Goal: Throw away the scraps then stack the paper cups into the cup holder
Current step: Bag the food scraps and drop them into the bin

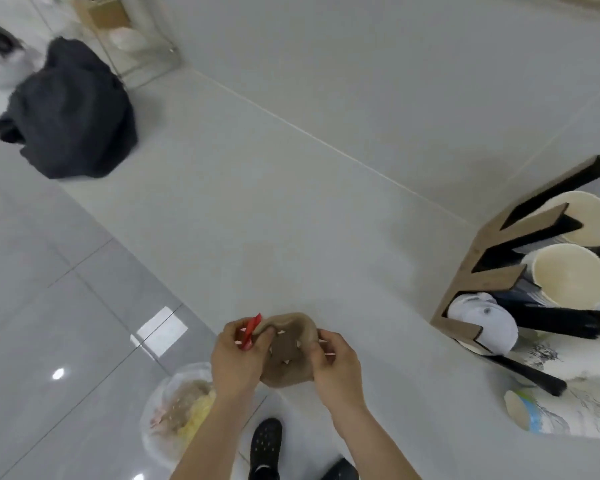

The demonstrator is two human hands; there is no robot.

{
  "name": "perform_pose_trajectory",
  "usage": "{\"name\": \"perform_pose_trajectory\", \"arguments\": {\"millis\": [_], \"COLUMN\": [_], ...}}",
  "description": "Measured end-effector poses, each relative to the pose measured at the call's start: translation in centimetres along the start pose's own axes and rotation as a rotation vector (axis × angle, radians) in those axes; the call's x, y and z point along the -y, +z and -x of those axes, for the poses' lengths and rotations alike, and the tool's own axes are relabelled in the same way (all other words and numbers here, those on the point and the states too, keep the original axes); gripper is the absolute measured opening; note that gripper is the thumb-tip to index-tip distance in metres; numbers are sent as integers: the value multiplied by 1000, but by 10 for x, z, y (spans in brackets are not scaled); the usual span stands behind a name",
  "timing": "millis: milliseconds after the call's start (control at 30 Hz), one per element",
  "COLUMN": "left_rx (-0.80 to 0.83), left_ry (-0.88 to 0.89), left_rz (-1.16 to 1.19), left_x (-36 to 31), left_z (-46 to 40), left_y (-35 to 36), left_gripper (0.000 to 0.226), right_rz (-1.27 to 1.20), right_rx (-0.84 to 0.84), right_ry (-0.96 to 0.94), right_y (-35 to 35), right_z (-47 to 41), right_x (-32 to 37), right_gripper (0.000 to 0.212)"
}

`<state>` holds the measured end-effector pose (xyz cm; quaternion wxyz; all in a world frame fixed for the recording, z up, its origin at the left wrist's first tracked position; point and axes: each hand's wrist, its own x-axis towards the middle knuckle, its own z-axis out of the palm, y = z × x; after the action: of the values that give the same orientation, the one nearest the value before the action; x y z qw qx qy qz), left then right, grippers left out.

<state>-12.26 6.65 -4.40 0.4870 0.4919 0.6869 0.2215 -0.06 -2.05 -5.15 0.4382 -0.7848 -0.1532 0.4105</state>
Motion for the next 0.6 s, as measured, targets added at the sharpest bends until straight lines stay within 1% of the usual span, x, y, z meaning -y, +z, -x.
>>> {"name": "perform_pose_trajectory", "arguments": {"millis": [67, 133, 200, 267, 367, 467, 500, 533, 600], "left_rx": [-84, -171, -232, -262, -240, -204, -196, -186, -154], "left_ry": [-72, -129, -183, -231, -321, -385, -399, -406, -428], "left_rz": [67, 103, 125, 142, 145, 167, 160, 156, 144], "left_x": [18, 41, 66, 92, 133, 170, 179, 185, 196], "left_z": [-7, -14, -19, -23, -27, -34, -37, -42, -54], "left_y": [-32, -63, -92, -114, -136, -149, -153, -157, -165], "left_gripper": [41, 43, 39, 34, 35, 39, 40, 40, 41], "right_rz": [56, 122, 188, 260, 349, 433, 467, 500, 541], "right_rx": [71, 150, 226, 284, 357, 419, 440, 469, 547], "right_ry": [-37, -61, -73, -68, -17, 53, 68, 80, 125], "right_y": [34, 69, 101, 130, 169, 202, 212, 221, 238], "right_z": [5, 12, 19, 26, 34, 36, 35, 32, 29], "right_x": [5, 7, 4, -5, -25, -48, -55, -62, -67], "right_gripper": [16, 13, 4, 4, 5, 26, 30, 31, 27]}}
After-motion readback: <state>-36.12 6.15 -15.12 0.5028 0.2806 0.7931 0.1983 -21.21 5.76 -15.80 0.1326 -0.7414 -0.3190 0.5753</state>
